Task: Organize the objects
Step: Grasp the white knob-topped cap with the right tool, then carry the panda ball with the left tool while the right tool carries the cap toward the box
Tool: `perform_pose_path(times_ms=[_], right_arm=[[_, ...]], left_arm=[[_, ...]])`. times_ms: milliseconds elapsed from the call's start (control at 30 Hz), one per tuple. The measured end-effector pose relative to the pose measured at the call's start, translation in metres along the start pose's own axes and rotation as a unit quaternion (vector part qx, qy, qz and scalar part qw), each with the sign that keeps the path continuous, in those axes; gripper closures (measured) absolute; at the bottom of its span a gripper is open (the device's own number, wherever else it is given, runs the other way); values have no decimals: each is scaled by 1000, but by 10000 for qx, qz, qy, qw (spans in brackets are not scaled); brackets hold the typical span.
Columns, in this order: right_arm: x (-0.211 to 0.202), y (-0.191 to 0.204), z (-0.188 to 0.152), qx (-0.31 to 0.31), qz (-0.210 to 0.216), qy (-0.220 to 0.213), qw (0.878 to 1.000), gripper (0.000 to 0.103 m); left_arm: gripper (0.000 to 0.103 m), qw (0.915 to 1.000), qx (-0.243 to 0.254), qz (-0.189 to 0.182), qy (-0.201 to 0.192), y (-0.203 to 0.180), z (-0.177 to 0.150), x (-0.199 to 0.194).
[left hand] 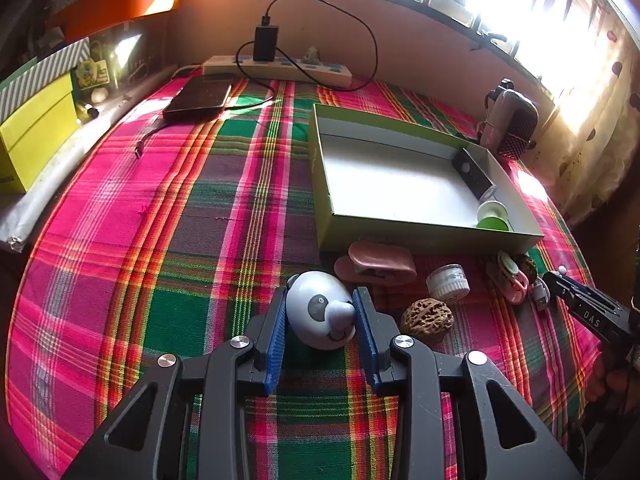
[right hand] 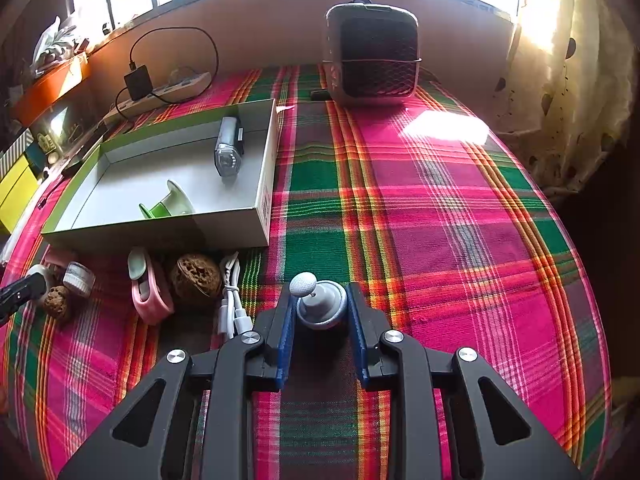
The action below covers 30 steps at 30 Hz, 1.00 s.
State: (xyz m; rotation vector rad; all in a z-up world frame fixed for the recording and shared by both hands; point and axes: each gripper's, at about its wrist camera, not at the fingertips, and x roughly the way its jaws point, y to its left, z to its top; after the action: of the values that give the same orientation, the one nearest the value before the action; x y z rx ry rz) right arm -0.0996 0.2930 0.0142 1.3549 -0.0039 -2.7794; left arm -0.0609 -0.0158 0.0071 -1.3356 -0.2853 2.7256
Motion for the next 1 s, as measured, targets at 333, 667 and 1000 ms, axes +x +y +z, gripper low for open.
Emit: perform_pose_path(times_ms=[333,667,1000], right_arm=[[-2,1,-1,-50,23,-33,10000,77],[-8,4,-1,-55,100,-91,9999,77],[-23,11,8,-111,222,-292,9993,77]], left_arm=[[73,10000,74,47,0,-1,0,-2],[73,9998,156,87,-105,-4,4,-11],[73,9990,325,41,-297,-13,14,-25]])
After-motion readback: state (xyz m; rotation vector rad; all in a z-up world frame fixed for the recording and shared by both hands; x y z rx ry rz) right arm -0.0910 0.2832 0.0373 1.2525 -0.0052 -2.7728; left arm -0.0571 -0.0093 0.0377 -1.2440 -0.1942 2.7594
